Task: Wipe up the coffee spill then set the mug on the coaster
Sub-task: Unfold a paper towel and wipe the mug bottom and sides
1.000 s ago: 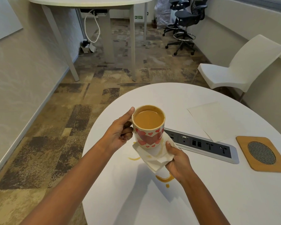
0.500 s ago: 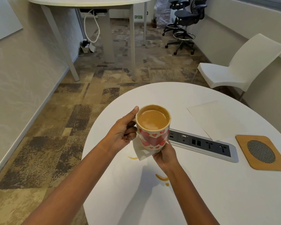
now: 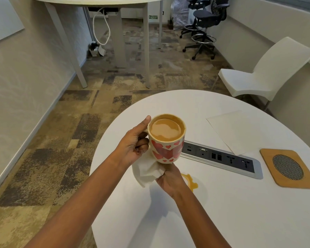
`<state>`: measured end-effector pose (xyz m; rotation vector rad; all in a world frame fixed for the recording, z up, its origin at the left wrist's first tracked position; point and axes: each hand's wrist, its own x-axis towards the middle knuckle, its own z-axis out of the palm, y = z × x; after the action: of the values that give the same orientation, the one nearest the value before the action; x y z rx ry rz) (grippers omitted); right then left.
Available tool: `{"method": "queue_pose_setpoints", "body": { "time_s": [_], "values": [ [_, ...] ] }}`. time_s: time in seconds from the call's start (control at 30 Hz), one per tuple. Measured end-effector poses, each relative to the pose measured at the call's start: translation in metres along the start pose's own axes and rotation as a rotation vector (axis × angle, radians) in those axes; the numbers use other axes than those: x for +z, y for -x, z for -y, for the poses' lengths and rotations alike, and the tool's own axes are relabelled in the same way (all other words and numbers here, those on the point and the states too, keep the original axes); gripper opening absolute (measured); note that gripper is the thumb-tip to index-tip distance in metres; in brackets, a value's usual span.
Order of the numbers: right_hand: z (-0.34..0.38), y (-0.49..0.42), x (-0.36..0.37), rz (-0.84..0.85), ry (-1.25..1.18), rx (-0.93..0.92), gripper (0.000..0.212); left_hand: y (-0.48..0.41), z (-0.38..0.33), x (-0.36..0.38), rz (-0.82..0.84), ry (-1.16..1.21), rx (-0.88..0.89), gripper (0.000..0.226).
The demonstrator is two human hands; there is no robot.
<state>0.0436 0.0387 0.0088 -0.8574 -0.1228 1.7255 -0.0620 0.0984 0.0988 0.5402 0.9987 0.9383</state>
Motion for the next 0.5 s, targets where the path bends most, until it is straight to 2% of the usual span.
{"method": "queue_pose_setpoints", "body": {
  "time_s": [0.2, 0.5],
  "values": [
    [-0.005, 0.012, -0.003, 0.121, 0.131, 0.082, 0.027, -0.002, -0.003, -0.002, 0.001, -0.010, 0.020, 0.046],
    [0.031, 0.028, -0.019, 0.146, 0.315, 0.165, 0.028, -0.002, 0.000, -0.011, 0.010, -0.042, 0.014, 0.044]
  ]
}}
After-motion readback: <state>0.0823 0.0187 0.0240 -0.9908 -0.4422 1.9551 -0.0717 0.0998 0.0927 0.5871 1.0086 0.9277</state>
